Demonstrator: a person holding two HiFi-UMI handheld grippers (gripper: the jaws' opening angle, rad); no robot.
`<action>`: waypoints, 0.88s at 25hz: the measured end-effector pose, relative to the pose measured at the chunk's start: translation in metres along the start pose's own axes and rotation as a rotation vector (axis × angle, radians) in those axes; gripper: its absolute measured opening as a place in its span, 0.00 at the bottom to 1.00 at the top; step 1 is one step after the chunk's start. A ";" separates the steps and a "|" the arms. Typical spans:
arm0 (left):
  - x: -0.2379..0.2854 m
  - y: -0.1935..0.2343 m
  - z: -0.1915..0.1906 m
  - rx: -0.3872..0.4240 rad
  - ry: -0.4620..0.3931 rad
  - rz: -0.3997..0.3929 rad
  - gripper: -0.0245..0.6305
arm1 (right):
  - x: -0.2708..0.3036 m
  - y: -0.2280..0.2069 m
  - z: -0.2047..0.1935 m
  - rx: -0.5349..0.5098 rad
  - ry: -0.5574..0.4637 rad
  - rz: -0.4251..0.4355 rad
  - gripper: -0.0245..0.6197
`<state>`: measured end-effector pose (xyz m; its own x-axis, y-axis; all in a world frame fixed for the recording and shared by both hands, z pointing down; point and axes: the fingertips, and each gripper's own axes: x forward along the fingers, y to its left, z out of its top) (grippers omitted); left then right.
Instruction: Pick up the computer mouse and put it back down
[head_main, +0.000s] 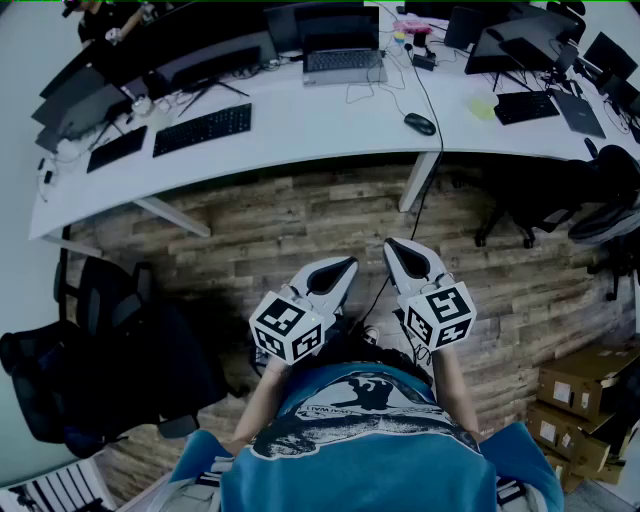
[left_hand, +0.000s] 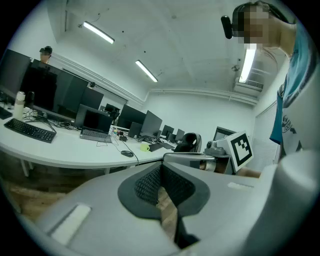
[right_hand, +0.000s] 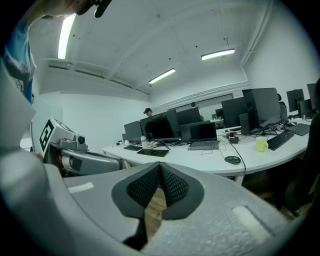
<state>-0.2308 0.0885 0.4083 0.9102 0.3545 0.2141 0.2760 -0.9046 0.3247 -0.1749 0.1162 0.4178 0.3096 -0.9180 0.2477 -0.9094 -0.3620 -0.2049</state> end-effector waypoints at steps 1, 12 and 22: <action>0.000 0.001 0.001 0.002 0.001 -0.006 0.06 | 0.002 0.000 0.000 0.001 0.002 -0.004 0.04; -0.004 0.024 0.011 -0.006 -0.004 -0.022 0.06 | 0.025 0.003 0.003 0.011 0.021 -0.024 0.04; -0.006 0.042 0.017 -0.009 -0.014 -0.041 0.06 | 0.041 0.008 0.007 0.037 0.002 -0.018 0.04</action>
<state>-0.2191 0.0443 0.4047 0.9025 0.3879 0.1870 0.3106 -0.8872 0.3411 -0.1677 0.0742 0.4193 0.3253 -0.9109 0.2538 -0.8927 -0.3844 -0.2354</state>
